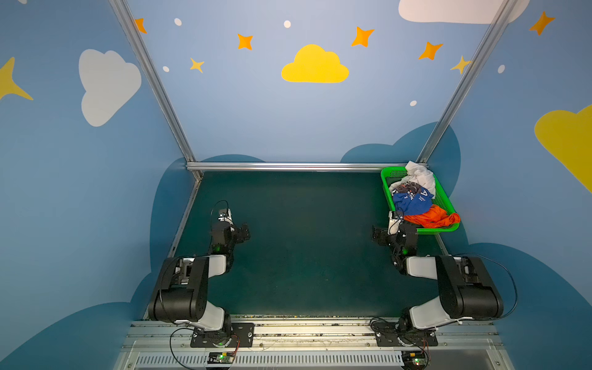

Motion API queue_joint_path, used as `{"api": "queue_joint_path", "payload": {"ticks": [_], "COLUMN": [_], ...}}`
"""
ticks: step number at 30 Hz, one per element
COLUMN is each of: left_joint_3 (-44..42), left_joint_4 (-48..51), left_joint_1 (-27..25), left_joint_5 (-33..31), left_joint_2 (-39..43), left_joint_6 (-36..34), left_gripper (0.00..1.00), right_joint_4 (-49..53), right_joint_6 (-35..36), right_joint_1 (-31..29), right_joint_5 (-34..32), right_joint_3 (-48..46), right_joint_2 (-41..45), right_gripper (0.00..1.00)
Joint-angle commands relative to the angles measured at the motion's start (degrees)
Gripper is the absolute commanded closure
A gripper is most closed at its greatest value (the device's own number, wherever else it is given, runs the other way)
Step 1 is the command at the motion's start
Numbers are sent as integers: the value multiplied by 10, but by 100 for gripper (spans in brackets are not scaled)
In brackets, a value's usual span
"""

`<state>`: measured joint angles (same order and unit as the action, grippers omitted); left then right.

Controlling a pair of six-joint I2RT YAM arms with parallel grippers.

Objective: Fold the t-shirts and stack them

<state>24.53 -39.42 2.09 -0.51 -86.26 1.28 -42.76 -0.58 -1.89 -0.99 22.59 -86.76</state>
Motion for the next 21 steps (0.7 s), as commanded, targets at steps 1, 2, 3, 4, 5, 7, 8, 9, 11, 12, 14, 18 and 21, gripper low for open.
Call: {"api": "queue_joint_path", "payload": {"ticks": [1, 2, 3, 4, 5, 7, 8, 9, 11, 12, 14, 18, 21], "left_joint_3": [11, 11, 11, 11, 11, 11, 11, 10, 10, 11, 11, 11, 11], "left_joint_4": [8, 9, 9, 8, 8, 8, 8, 8, 8, 8, 9, 9, 8], "left_joint_1": [-1, -1, -2, -1, -1, -1, -1, -1, -1, -1, -1, -1, -1], "left_joint_5": [-2, -2, -2, -2, -2, -2, -2, -2, -2, -2, -2, -2, -2], "left_joint_2": [-2, -2, -2, -2, -2, -2, -2, -2, -2, -2, -2, -2, -2], "left_joint_6": [2, 2, 2, 2, 2, 2, 2, 2, 2, 2, 2, 2, 2], "left_gripper": [0, 0, 0, 0, 0, 0, 0, 0, 0, 0, 0, 0, 0], "right_joint_4": [-16, -16, -16, -16, -16, -15, -14, -15, -14, -14, -14, -14, -14], "right_joint_6": [7, 6, 6, 6, 7, 6, 6, 6, 6, 6, 6, 6, 6], "right_joint_1": [-2, -2, -2, -3, -2, -1, 0, -1, -1, -1, 0, 0, -1], "right_joint_5": [0, 0, 0, 0, 0, 2, 3, 3, 3, 3, 3, 3, 4], "right_joint_3": [11, 11, 11, 11, 11, 12, 12, 12, 12, 12, 12, 13, 12], "right_joint_2": [5, 5, 5, 4, 5, 4, 4, 4, 4, 4, 4, 4, 4], "right_gripper": [3, 3, 3, 3, 3, 3, 3, 3, 3, 3, 3, 3, 3]}}
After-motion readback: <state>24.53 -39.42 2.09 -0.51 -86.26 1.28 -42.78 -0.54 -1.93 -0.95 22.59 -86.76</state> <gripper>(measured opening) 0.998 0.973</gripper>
